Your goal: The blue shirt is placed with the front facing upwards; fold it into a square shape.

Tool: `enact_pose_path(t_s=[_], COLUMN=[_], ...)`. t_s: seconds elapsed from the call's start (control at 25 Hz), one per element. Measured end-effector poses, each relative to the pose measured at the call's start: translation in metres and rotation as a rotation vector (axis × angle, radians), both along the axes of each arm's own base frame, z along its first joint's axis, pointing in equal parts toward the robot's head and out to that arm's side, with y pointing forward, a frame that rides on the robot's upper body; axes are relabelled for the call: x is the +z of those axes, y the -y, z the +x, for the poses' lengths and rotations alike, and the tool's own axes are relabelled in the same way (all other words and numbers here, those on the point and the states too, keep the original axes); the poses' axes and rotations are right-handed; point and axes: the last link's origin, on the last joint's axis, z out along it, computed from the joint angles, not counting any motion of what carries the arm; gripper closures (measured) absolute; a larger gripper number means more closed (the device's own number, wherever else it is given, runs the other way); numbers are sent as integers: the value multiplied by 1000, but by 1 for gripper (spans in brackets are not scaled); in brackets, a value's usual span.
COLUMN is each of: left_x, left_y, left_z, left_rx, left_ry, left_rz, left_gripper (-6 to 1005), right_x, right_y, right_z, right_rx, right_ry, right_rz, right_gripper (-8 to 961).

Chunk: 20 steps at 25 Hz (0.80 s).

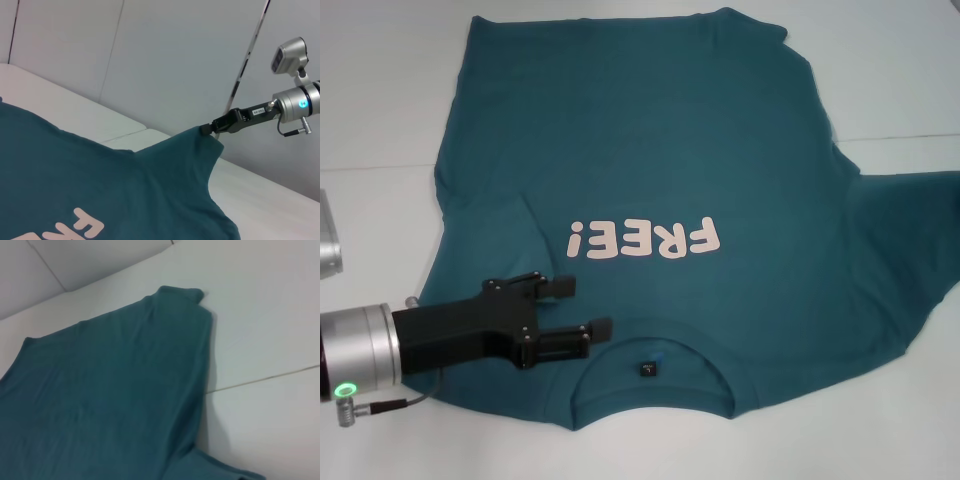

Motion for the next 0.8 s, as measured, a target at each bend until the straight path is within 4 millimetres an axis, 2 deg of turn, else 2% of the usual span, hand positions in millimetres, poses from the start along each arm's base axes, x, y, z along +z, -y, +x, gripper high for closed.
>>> enact_pose_path(t_s=[0.32, 0.44, 0.8], left_x=[-2, -2, -2], left_y=[-2, -3, -4], left_z=[0, 0, 1], left_rx=[6, 8, 8], left_ry=[-3, -4, -7], left_rz=[3, 5, 10], left_gripper=[130, 131, 130], right_x=[-3, -10, -40], right_y=[-7, -11, -37], right_z=[-9, -15, -56], right_rx=[27, 40, 134], right_ry=[0, -11, -1], right_rz=[-5, -19, -64], right_gripper=[951, 951, 950])
